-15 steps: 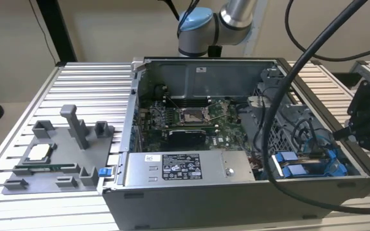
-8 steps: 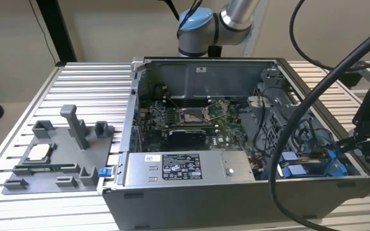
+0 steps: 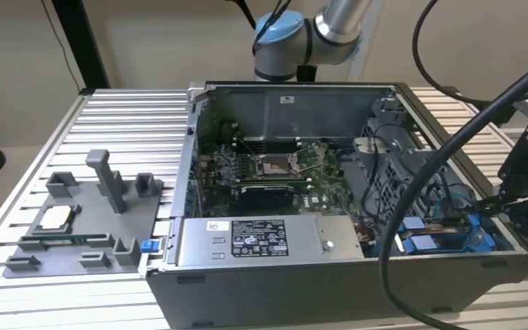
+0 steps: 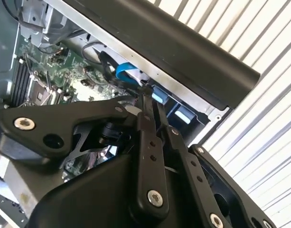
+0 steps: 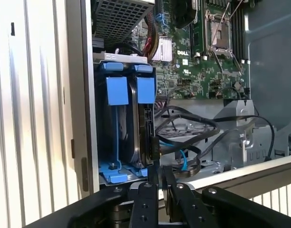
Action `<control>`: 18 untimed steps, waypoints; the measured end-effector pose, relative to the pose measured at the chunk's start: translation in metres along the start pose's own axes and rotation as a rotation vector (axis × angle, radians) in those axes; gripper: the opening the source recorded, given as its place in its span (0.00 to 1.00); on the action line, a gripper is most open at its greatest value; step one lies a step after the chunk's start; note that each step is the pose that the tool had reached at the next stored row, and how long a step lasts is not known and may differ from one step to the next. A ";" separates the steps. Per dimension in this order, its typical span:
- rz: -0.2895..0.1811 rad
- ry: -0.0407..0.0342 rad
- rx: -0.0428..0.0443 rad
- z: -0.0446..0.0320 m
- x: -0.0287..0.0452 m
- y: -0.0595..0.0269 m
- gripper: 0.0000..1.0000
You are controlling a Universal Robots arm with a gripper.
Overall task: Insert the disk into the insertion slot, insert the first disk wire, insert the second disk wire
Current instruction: 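Insert the second disk wire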
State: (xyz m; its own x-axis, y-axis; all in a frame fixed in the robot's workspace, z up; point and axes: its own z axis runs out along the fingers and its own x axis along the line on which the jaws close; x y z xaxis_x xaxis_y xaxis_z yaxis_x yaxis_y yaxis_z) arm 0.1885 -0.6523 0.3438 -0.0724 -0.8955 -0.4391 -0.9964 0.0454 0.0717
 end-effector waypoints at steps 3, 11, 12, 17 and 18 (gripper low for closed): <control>-0.001 -0.0123 -0.0009 0.0027 0.0024 -0.0011 1.00; -0.003 -0.0711 -0.0052 0.0072 0.0045 -0.0056 1.00; -0.003 -0.0758 -0.0056 0.0083 0.0052 -0.0057 1.00; -0.004 -0.0944 -0.0069 0.0127 0.0091 -0.0065 1.00; -0.004 -0.0994 -0.0072 0.0124 0.0100 -0.0069 1.00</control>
State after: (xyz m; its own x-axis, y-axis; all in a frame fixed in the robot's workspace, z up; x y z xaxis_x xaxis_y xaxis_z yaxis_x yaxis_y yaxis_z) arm 0.1941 -0.6561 0.3278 -0.0724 -0.8474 -0.5261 -0.9964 0.0380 0.0758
